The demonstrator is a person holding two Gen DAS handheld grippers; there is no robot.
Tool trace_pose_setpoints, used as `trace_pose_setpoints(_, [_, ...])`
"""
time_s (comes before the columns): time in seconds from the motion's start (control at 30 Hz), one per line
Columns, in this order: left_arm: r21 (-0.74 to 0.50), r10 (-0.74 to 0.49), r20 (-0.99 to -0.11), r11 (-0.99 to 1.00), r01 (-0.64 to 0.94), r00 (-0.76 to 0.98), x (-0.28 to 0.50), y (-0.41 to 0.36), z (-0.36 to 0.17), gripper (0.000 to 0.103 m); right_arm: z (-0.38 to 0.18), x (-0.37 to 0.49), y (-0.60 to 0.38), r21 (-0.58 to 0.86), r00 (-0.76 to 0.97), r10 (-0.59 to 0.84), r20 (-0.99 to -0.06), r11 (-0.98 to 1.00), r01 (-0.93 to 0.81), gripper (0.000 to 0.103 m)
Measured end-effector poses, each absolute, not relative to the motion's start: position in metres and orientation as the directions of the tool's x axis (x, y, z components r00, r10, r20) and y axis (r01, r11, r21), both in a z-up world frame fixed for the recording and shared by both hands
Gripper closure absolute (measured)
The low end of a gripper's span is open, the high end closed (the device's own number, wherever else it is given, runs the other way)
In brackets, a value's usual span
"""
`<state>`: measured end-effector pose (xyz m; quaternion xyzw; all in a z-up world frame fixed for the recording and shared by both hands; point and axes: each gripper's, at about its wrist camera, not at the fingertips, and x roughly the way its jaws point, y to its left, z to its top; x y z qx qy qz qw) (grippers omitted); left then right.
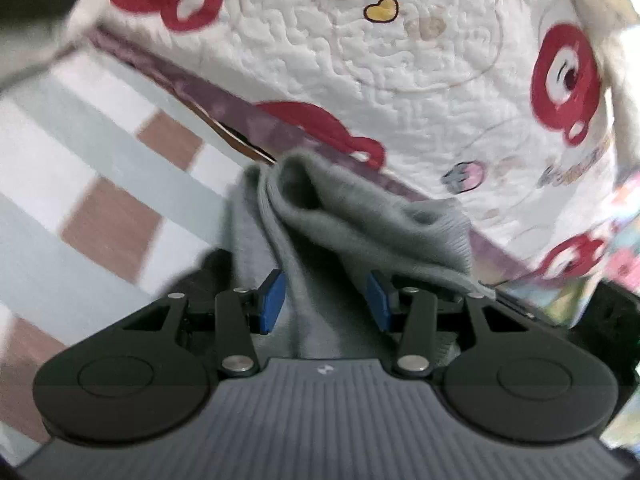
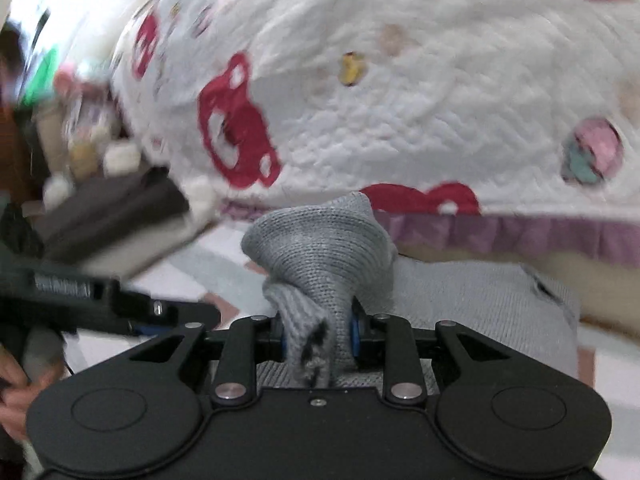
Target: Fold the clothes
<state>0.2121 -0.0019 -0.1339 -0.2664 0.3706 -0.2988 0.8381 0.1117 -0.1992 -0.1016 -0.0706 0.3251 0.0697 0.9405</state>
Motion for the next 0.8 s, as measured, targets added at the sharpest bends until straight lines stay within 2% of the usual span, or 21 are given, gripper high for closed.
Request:
trace_pose_setpoints(0.1, [-0.645, -0.669, -0.505, 0.712, 0.276, 0.545, 0.215, -0.001, -0.138, 0.059, -0.108, 0.114, -0.184, -0.129, 0.777, 0.085, -0.623, 0.969, -0.209, 0.072])
trace_pose_setpoints(0.3, [-0.710, -0.709, -0.460, 0.655, 0.258, 0.535, 0.218, 0.008, -0.143, 0.059, -0.113, 0.117, -0.170, -0.182, 0.776, 0.069, -0.626, 0.955, -0.232, 0.071])
trace_pose_setpoints(0.5, [-0.738, -0.734, -0.434, 0.622, 0.262, 0.522, 0.217, 0.009, -0.143, 0.058, -0.104, 0.110, -0.166, -0.200, 0.785, 0.048, -0.618, 0.956, -0.216, 0.058])
trace_pose_setpoints(0.57, [-0.735, -0.735, -0.434, 0.623, 0.267, 0.521, 0.217, 0.008, -0.142, 0.058, -0.096, 0.095, -0.165, -0.157, 0.802, 0.086, -0.591, 0.963, -0.219, 0.055])
trace_pose_setpoints(0.67, [-0.741, -0.739, -0.426, 0.616, 0.267, 0.523, 0.216, 0.009, -0.142, 0.057, -0.083, 0.067, -0.176, -0.021, 0.824, 0.199, -0.531, 0.969, -0.247, 0.055])
trace_pose_setpoints(0.8, [-0.741, -0.755, -0.405, 0.601, 0.298, 0.517, 0.214, 0.005, -0.135, 0.056, -0.072, 0.030, -0.213, 0.078, 0.859, 0.161, -0.486, 0.987, -0.141, 0.055])
